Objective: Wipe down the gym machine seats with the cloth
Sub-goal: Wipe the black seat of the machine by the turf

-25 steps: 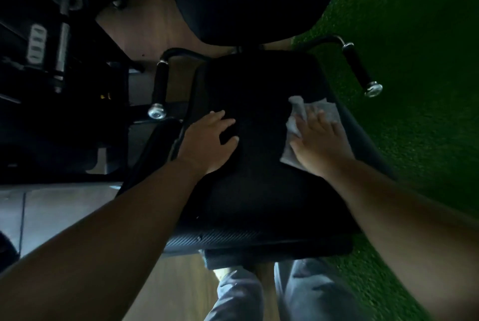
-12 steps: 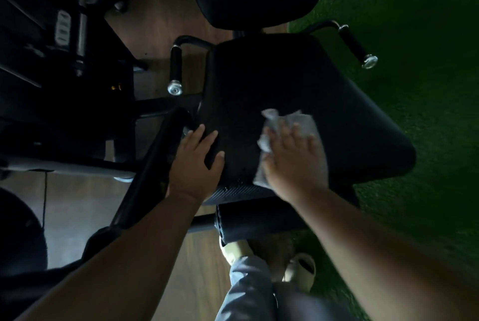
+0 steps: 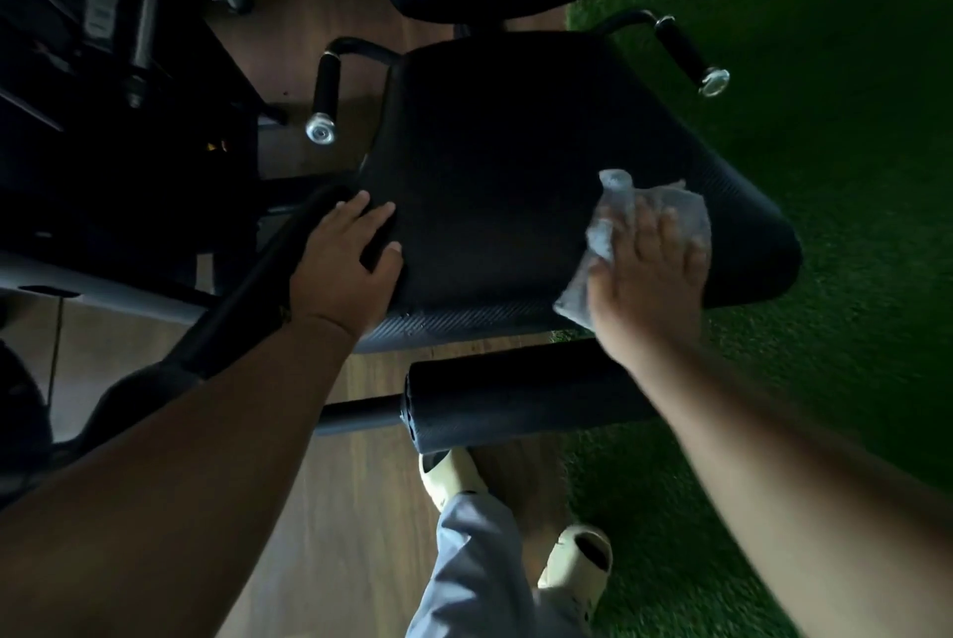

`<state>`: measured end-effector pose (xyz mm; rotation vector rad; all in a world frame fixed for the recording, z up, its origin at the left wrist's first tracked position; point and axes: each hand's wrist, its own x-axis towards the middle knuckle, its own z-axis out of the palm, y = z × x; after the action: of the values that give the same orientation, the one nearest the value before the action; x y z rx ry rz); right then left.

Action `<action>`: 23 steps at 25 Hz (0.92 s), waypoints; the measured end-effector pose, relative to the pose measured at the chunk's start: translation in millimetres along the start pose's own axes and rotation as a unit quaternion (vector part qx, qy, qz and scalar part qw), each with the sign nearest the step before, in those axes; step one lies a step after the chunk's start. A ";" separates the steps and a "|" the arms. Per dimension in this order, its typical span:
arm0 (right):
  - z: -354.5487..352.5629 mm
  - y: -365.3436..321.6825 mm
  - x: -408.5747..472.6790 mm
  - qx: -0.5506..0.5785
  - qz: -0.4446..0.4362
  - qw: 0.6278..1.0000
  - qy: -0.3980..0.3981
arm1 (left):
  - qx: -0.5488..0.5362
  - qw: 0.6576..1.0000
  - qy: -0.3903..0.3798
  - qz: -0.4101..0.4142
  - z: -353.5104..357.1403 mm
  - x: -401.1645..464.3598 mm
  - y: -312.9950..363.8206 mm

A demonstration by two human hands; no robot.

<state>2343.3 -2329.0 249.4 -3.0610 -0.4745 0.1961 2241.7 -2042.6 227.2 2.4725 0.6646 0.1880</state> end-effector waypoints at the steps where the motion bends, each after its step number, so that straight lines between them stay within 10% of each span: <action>1: 7.0 -28.5 -7.7 0.014 -0.014 1.000 0.016 | -0.001 1.000 0.004 0.003 0.7 0.0 -0.9; 7: 33.2 -78.8 -45.7 -0.017 -0.283 0.959 0.009 | 0.007 0.999 0.010 0.038 1.4 2.8 -6.9; 12: 21.0 36.4 -23.6 -0.011 -0.156 0.987 0.043 | -0.004 0.999 0.014 0.034 2.3 0.1 -7.2; 16: 17.4 -11.0 -26.1 0.030 0.030 0.999 0.030 | 0.005 0.999 0.007 0.039 2.8 0.9 -9.5; 23: 3.7 -90.6 -38.7 0.024 -0.143 0.988 -0.052 | 0.000 0.998 -0.051 0.030 -3.6 3.8 -7.8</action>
<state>2279.2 -2254.3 255.5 -2.8995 -0.8924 0.3505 2240.8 -2033.4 225.7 2.4842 0.5482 0.0848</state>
